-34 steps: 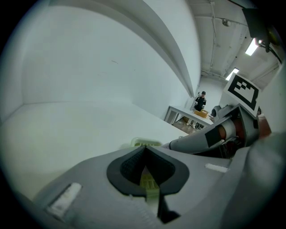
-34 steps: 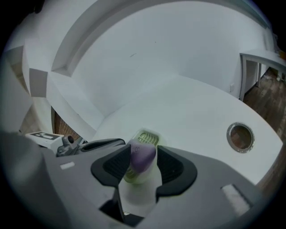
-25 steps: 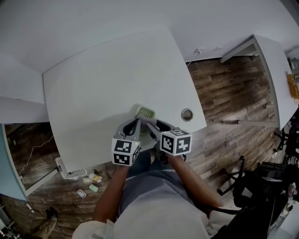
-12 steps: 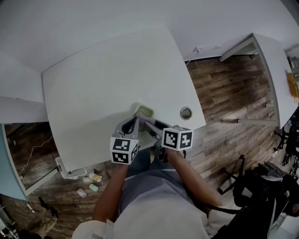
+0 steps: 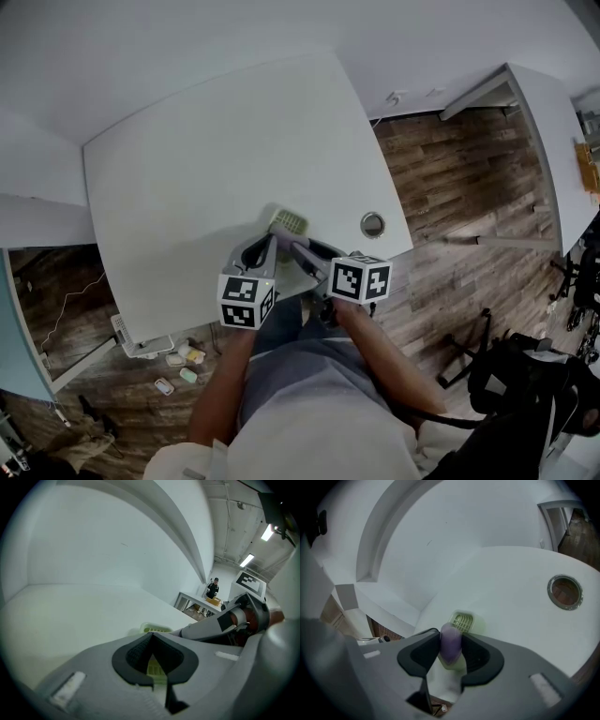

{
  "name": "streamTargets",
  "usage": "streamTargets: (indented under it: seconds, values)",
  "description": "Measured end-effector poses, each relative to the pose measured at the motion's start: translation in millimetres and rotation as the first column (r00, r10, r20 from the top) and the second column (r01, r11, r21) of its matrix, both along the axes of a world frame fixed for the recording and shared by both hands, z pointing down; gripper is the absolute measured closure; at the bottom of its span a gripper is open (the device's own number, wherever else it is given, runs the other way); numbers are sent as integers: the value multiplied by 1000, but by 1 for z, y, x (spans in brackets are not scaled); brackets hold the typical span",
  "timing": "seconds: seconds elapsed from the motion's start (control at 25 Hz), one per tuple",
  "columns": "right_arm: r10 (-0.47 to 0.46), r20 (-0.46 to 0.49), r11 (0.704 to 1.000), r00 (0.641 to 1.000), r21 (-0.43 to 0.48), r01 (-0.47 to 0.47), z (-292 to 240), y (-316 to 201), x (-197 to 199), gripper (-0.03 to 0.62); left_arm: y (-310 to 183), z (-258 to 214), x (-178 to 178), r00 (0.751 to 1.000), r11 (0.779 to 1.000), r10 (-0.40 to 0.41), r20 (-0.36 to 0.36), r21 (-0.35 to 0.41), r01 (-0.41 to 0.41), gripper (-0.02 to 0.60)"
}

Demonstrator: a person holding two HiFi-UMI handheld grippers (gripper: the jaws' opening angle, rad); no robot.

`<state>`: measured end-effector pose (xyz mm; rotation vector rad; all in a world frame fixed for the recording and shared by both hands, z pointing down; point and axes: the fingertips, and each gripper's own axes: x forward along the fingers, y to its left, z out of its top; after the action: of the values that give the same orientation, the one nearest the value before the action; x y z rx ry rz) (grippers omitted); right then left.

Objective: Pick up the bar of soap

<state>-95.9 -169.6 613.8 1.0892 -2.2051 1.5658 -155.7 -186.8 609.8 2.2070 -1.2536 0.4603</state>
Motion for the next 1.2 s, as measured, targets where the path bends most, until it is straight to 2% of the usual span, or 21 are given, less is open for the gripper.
streamTargets:
  seconds: [0.32, 0.76, 1.0, 1.04, 1.2]
  values:
    - [37, 83, 999, 996, -29, -35, -6, -2, 1, 451, 5, 5, -14, 999, 998, -47, -10, -31, 46, 583]
    - [161, 241, 984, 957, -117, -137, -9, -13, 12, 456, 5, 8, -10, 998, 997, -47, -42, -55, 45, 583]
    - [193, 268, 980, 944, -88, -176, -16, -22, 21, 456, 6, 2, 0, 989, 996, -54, -140, -81, 43, 579]
    - [192, 271, 981, 943, -79, -177, -17, -23, 21, 456, 6, 1, 2, 986, 995, -53, -158, -90, 39, 535]
    - [182, 276, 983, 944, -60, -172, -20, -27, 25, 456, -1, 0, 5, 982, 994, -60, -180, -100, 42, 525]
